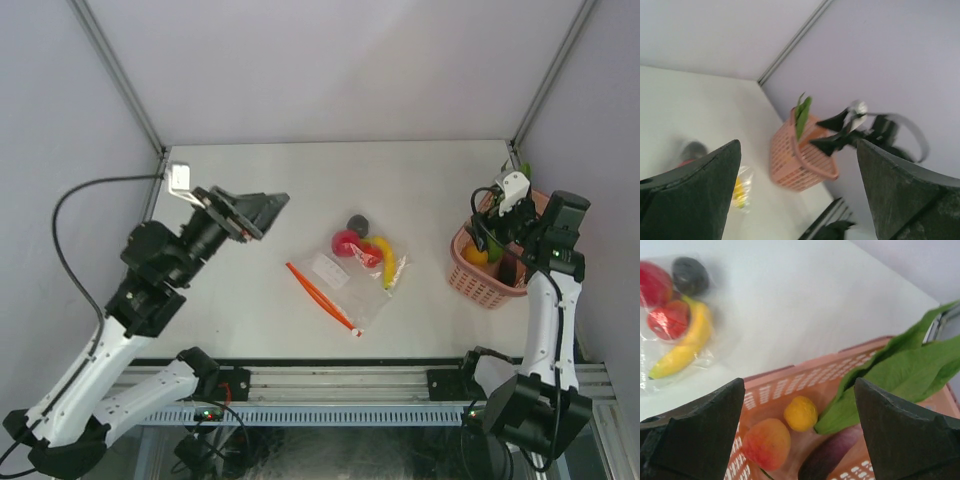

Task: Open the zip-top bag and remove the fake food
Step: Place the fake fruit in the bin, then pick up the fake fruit from the zipper food storage bag.

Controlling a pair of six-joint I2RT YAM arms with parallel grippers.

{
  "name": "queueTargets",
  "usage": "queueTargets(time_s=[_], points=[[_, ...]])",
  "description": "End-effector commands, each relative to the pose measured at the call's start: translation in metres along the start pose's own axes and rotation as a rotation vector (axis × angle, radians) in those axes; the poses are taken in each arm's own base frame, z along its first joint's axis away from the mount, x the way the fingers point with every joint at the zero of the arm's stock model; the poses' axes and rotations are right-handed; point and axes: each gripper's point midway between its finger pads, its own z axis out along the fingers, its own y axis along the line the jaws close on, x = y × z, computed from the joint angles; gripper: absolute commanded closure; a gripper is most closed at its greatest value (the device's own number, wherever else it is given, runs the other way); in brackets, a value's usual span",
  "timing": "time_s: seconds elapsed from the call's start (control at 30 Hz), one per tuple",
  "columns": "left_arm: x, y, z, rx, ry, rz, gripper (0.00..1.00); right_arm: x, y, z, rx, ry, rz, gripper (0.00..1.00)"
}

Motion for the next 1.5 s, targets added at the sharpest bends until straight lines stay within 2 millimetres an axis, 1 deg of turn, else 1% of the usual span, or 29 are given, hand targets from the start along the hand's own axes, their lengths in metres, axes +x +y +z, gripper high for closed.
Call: queueTargets(time_s=[0.0,0.07,0.13,0.17,0.2,0.23,0.33,0.37,0.47,0.53,0.63,0.7,0.8,0.93,0.97,1.03,1.1,1.17,1.23,1.27,1.47], points=[[0.047,0.034,-0.005,0.129,-0.014,0.198,0.00,-0.046,0.026,-0.010,-0.103,-0.183,-0.059,0.03],[0.065,0.053,-0.013,0.124,-0.011,0.213,0.00,-0.059,0.033,-0.009,-0.126,-0.229,-0.023,0.01],[0.078,0.072,-0.021,0.082,-0.005,0.219,0.00,-0.066,0.048,-0.005,-0.192,-0.261,-0.046,0.01],[0.085,0.083,-0.025,0.058,0.005,0.219,0.03,-0.069,0.057,-0.002,-0.232,-0.271,-0.070,0.01],[0.094,0.092,-0.028,0.043,0.017,0.218,0.05,-0.071,0.067,0.002,-0.272,-0.281,-0.106,0.01],[0.102,0.101,-0.032,0.034,0.027,0.212,0.06,-0.075,0.083,0.006,-0.330,-0.294,-0.153,0.02],[0.128,0.124,-0.042,0.013,0.065,0.187,0.12,-0.081,0.119,0.013,-0.478,-0.334,-0.305,0.04],[0.140,0.137,-0.046,-0.011,0.081,0.177,0.14,-0.084,0.134,0.013,-0.551,-0.360,-0.338,0.06],[0.157,0.158,-0.053,-0.053,0.101,0.150,0.21,-0.093,0.165,0.018,-0.696,-0.435,-0.450,0.08],[0.168,0.170,-0.057,-0.076,0.111,0.127,0.26,-0.096,0.182,0.024,-0.768,-0.462,-0.526,0.09],[0.183,0.183,-0.062,-0.087,0.115,0.082,0.36,-0.087,0.201,0.040,-0.853,-0.455,-0.653,0.11],[0.192,0.191,-0.066,-0.092,0.121,0.059,0.43,-0.080,0.208,0.051,-0.891,-0.458,-0.772,0.11],[0.205,0.202,-0.070,-0.109,0.132,0.025,0.51,-0.070,0.214,0.071,-0.921,-0.426,-0.849,0.11],[0.217,0.213,-0.075,-0.125,0.140,-0.017,0.54,-0.058,0.214,0.099,-0.969,-0.391,-0.909,0.11],[0.219,0.215,-0.076,-0.125,0.140,-0.024,0.54,-0.058,0.213,0.106,-0.979,-0.389,-0.925,0.12],[0.223,0.219,-0.078,-0.136,0.146,-0.036,0.56,-0.054,0.213,0.119,-1.011,-0.363,-0.945,0.15],[0.228,0.223,-0.079,-0.147,0.157,-0.051,0.60,-0.048,0.214,0.132,-1.047,-0.315,-0.944,0.20],[0.233,0.226,-0.080,-0.157,0.170,-0.068,0.65,-0.048,0.214,0.145,-1.076,-0.271,-0.954,0.27],[0.238,0.229,-0.081,-0.166,0.188,-0.083,0.72,-0.043,0.217,0.156,-1.105,-0.223,-0.964,0.34],[0.240,0.230,-0.081,-0.170,0.196,-0.087,0.74,-0.041,0.217,0.161,-1.111,-0.201,-0.971,0.36],[0.251,0.232,-0.078,-0.195,0.265,-0.092,0.87,-0.034,0.222,0.181,-1.118,-0.147,-1.015,0.37]])
